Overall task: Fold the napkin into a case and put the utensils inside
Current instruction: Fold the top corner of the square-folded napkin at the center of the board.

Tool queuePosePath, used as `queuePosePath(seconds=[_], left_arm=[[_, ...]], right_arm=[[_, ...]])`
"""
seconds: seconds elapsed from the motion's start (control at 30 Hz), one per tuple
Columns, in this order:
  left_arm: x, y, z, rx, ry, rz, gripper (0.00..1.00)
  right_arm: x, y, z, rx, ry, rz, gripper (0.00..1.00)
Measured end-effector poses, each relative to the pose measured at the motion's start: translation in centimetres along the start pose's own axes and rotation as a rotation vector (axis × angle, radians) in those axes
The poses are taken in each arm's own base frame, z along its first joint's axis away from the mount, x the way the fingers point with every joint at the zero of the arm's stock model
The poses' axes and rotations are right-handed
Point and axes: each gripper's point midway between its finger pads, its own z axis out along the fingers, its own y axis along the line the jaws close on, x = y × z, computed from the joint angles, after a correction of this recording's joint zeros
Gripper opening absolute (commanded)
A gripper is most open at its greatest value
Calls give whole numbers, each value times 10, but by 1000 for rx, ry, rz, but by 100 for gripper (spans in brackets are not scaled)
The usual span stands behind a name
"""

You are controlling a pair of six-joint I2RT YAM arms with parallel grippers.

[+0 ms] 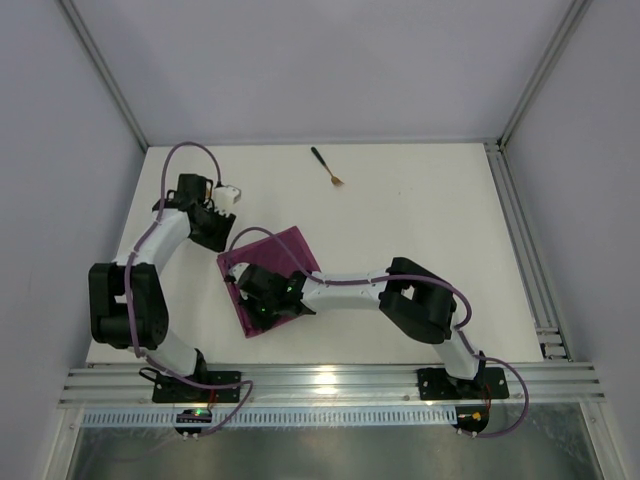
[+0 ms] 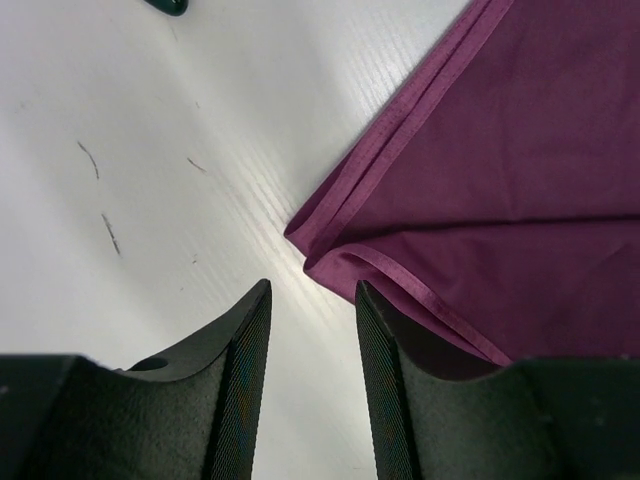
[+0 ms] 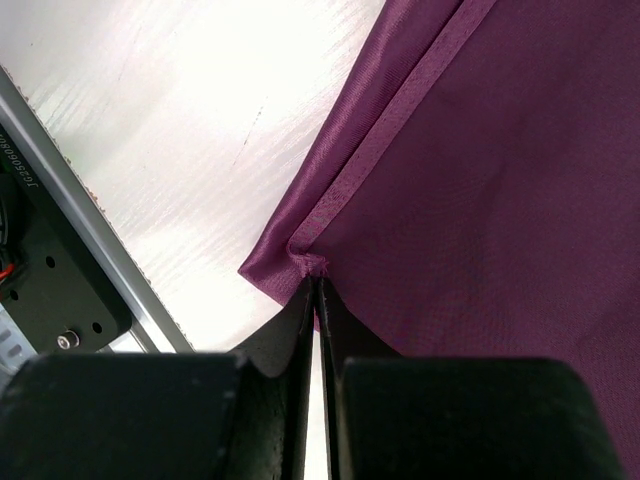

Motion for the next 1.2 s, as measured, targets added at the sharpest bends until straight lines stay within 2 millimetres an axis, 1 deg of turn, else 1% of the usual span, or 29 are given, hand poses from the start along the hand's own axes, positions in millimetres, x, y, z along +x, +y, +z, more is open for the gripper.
queuePosePath(seconds=[0.07, 0.23, 0.33, 0.47, 0.53, 0.77, 0.87, 0.93, 0.97, 1.03, 1.07, 1.17, 1.2], left_arm=[[0, -3, 2, 17, 1, -12, 42], [6, -11, 15, 59, 35, -45, 41], [10, -13, 21, 70, 55, -52, 41], [10, -14, 21, 71, 56, -51, 40], [12, -14, 22, 73, 60, -51, 38], [23, -17, 25, 78, 88, -50, 37], [28, -16, 27, 69, 102, -44, 32], [31, -16, 29, 64, 112, -38, 25], [33, -15, 30, 64, 118, -36, 23], [36, -14, 34, 61, 128, -34, 20], [37, -14, 35, 61, 131, -33, 16], [39, -14, 38, 58, 134, -32, 11], [39, -14, 39, 58, 133, -32, 10]], right_arm=[[0, 0, 0, 0, 0, -6, 4], [1, 1, 1, -20, -4, -36, 4], [9, -1, 2, -31, 5, -58, 4], [11, 1, -2, -49, 0, -94, 4], [11, 2, -2, -56, 1, -106, 4], [11, 3, -2, -64, 2, -123, 4], [10, 4, -2, -70, -1, -124, 4], [10, 4, -2, -72, -2, -124, 8], [10, 4, -2, -73, -1, -124, 12], [10, 4, -2, -72, -2, -124, 17], [10, 4, -2, -72, -2, -124, 20], [10, 4, -3, -69, -2, -122, 28], [9, 3, -4, -67, -3, -117, 34]])
